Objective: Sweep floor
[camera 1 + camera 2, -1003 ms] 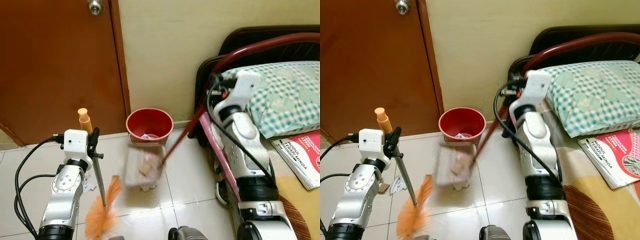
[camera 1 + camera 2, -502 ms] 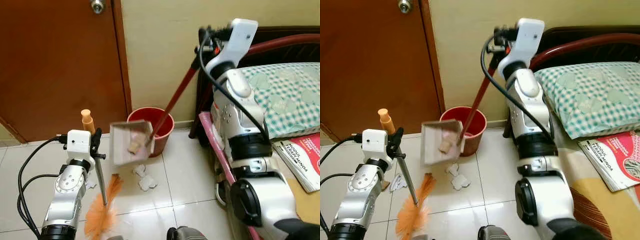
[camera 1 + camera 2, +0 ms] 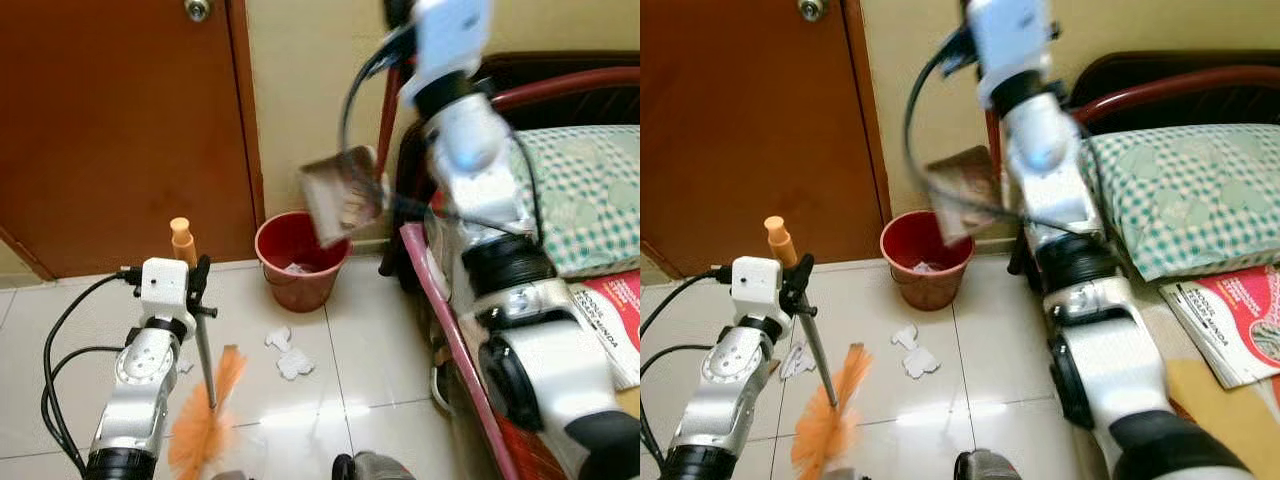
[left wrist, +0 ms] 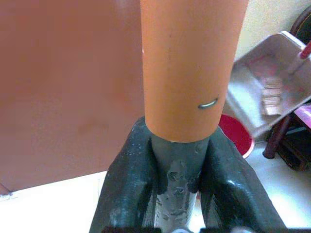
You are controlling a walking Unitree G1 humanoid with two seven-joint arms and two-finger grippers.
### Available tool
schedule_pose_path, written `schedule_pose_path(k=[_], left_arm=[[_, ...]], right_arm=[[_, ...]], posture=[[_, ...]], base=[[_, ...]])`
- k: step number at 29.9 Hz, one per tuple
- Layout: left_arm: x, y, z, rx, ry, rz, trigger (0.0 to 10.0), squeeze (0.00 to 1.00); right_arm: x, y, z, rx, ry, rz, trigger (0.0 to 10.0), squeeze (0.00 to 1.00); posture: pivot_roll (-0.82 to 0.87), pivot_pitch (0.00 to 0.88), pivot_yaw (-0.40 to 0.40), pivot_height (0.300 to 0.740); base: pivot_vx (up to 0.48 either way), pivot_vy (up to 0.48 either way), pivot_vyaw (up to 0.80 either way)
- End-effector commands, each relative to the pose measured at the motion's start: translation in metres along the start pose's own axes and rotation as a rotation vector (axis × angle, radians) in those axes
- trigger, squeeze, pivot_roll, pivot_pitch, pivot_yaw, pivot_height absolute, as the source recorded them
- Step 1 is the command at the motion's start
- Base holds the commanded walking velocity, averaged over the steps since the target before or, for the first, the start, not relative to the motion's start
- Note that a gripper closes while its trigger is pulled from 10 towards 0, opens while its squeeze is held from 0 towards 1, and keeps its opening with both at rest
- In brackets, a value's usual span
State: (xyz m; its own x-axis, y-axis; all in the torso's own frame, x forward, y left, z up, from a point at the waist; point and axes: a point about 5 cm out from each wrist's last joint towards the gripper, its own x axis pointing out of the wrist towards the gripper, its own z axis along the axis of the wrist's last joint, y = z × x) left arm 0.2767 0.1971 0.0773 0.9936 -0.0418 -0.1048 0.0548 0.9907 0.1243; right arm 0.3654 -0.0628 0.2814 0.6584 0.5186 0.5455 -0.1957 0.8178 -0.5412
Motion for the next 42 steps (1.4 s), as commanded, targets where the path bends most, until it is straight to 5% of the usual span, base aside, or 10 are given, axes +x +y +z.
schedule_pose_path(k=[1, 8, 22, 26, 33, 38, 42], left_arm=[[0.001, -0.001, -0.003, 0.003, 0.022, -0.012, 10.0, 0.00], [-0.001, -0.002, -0.003, 0.001, 0.020, -0.005, 10.0, 0.00], [0.002, -0.005, -0.002, -0.003, 0.012, -0.004, 10.0, 0.00], [0.000, -0.005, -0.002, -0.004, 0.014, 0.000, 10.0, 0.00], [0.003, -0.005, -0.002, -0.003, 0.010, 0.001, 10.0, 0.00], [0.004, -0.004, 0.000, 0.001, 0.005, 0.003, 10.0, 0.00], [0.004, -0.003, 0.000, 0.005, 0.006, 0.000, 10.0, 0.00]], right_arm=[[0.004, 0.013, 0.016, -0.064, -0.120, 0.051, 10.0, 0.00], [-0.008, 0.056, 0.019, -0.085, -0.191, 0.146, 10.0, 0.00], [-0.016, 0.078, 0.023, -0.042, -0.236, 0.182, 10.0, 0.00], [-0.016, 0.074, 0.027, -0.025, -0.252, 0.153, 10.0, 0.00], [0.004, 0.041, 0.055, 0.194, -0.282, -0.074, 10.0, 0.00], [0.008, 0.037, 0.066, 0.307, -0.284, -0.113, 10.0, 0.00], [0.006, 0.042, 0.056, 0.510, -0.174, -0.125, 10.0, 0.00]], posture=[[-0.04, 0.073, -0.029, 0.740], [-0.02, 0.076, -0.039, 0.740], [-0.02, 0.074, -0.052, 0.740], [-0.02, 0.075, -0.053, 0.740], [-0.02, 0.070, -0.051, 0.740], [-0.02, 0.069, -0.047, 0.740], [-0.01, 0.069, -0.044, 0.740]], base=[[0.000, 0.000, 0.00], [0.000, 0.000, 0.00], [0.000, 0.000, 0.00], [0.000, 0.000, 0.00], [0.000, 0.000, 0.00], [0.000, 0.000, 0.00], [0.000, 0.000, 0.00]])
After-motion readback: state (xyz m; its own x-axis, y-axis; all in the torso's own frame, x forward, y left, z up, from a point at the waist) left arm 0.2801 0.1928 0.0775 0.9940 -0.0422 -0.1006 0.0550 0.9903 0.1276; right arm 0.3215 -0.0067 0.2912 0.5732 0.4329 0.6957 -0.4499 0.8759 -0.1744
